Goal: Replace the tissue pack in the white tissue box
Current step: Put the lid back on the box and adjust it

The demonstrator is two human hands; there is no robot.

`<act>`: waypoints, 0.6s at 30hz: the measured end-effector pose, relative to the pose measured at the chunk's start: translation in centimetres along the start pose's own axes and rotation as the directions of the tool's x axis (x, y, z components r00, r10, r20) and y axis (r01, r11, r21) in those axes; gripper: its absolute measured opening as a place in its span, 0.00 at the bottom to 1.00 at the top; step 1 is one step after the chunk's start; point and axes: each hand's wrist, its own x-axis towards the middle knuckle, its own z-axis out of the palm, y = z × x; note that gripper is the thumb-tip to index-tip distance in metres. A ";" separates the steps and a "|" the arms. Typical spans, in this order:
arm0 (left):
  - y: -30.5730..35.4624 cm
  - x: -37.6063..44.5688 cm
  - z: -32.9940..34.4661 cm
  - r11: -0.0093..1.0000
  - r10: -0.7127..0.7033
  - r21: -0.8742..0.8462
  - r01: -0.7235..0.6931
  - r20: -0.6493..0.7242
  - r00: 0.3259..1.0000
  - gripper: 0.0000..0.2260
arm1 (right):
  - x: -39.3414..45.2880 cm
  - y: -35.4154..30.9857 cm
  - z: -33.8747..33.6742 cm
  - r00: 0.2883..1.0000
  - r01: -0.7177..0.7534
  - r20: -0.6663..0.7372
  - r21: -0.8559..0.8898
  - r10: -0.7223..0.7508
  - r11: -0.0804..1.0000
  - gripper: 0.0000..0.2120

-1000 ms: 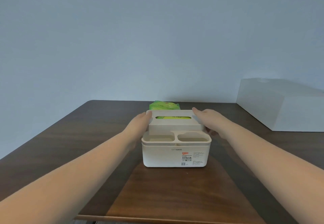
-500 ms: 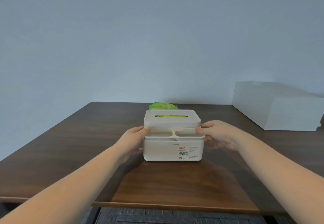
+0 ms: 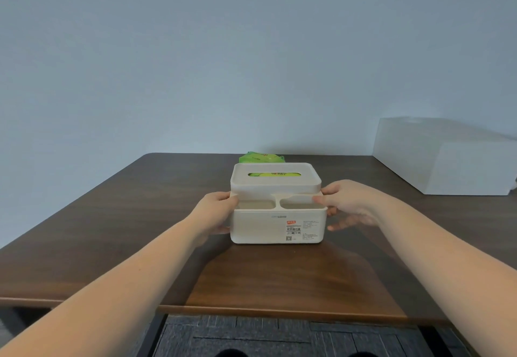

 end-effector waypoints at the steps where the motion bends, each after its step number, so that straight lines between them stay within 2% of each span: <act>1: 0.0 0.1 0.0 1.000 -0.004 0.015 0.005 -0.019 1.000 0.11 | -0.1 0.0 0.0 1.000 -0.004 -0.006 -0.008 0.004 1.000 0.11; 4: -0.2 0.3 0.2 0.998 -0.009 0.053 0.016 -0.125 0.992 0.12 | -0.7 0.3 0.5 0.998 -0.053 -0.032 -0.032 0.052 0.998 0.11; 8: -0.4 0.6 0.5 0.961 0.101 0.274 -0.027 -0.257 0.961 0.16 | -0.8 0.9 2.0 0.988 -0.054 -0.143 -0.004 0.053 0.999 0.08; 11: 0.0 0.6 0.8 0.929 0.149 0.367 -0.043 -0.268 0.952 0.13 | -0.1 0.5 2.2 0.978 -0.024 -0.207 -0.046 0.014 0.999 0.08; 18: 1.1 0.9 1.7 0.910 0.174 0.412 -0.053 -0.264 0.949 0.12 | 0.9 0.4 1.2 0.975 -0.028 -0.221 -0.078 0.010 0.997 0.08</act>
